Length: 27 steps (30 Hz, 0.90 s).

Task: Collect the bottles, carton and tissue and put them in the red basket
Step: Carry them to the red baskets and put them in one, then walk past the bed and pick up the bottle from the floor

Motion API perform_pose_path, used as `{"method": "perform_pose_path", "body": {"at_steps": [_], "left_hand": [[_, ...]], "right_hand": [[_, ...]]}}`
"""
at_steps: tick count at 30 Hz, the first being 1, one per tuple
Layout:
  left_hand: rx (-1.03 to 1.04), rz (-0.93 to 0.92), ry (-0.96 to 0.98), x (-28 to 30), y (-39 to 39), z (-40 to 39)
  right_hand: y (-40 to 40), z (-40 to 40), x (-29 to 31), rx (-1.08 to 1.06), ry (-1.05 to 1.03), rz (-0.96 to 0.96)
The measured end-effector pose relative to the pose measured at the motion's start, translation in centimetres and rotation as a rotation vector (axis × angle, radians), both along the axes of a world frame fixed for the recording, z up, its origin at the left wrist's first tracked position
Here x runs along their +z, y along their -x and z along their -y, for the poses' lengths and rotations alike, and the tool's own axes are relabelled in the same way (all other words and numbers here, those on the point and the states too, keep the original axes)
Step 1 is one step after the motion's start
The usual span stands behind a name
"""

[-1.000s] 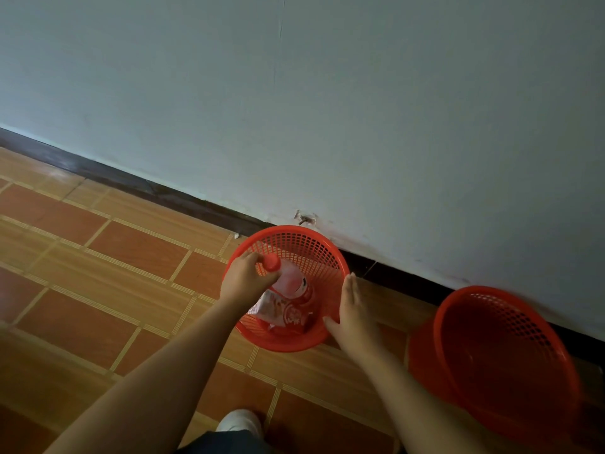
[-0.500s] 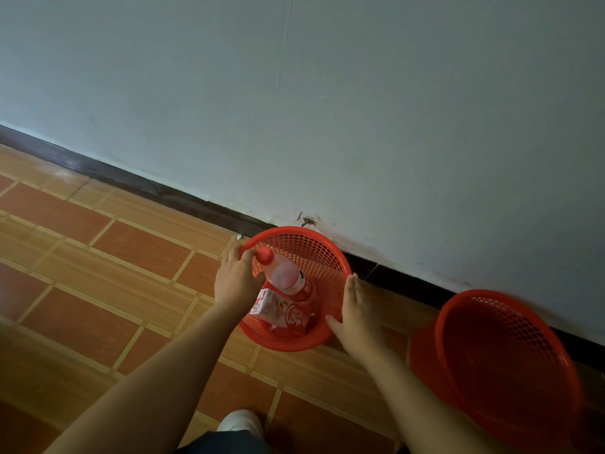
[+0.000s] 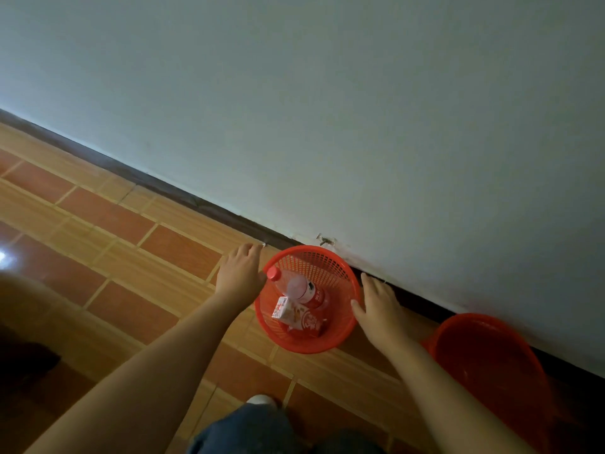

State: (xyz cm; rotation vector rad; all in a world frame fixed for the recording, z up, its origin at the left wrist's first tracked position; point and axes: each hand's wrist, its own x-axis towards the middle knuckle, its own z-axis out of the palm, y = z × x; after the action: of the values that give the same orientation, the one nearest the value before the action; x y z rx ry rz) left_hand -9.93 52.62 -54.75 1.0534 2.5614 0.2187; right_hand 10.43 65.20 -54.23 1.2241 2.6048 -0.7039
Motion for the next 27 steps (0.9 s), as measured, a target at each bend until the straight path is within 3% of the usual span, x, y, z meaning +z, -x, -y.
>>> {"method": "perform_pose_path", "body": {"at_steps": [5,9,19,27], "left_hand": [[-0.201,-0.201,0.128,11.7,2.0,2.5],[-0.203,-0.276,0.131,22.6,2.7,4.8],[0.021,-0.434,0.039,49.6,-1.0,13.9],[0.308,-0.463,-0.006,60.5,-5.1,25.1]], "right_hand": [[1.9,-0.3,10.8,0.148,-0.098,-0.025],[3.5,0.4,21.4,0.274,-0.195,-0.090],[4.9,6.4,47.1,0.581,-0.261,-0.284],[5.9,13.3,57.5,0.772,-0.288,-0.361]]}}
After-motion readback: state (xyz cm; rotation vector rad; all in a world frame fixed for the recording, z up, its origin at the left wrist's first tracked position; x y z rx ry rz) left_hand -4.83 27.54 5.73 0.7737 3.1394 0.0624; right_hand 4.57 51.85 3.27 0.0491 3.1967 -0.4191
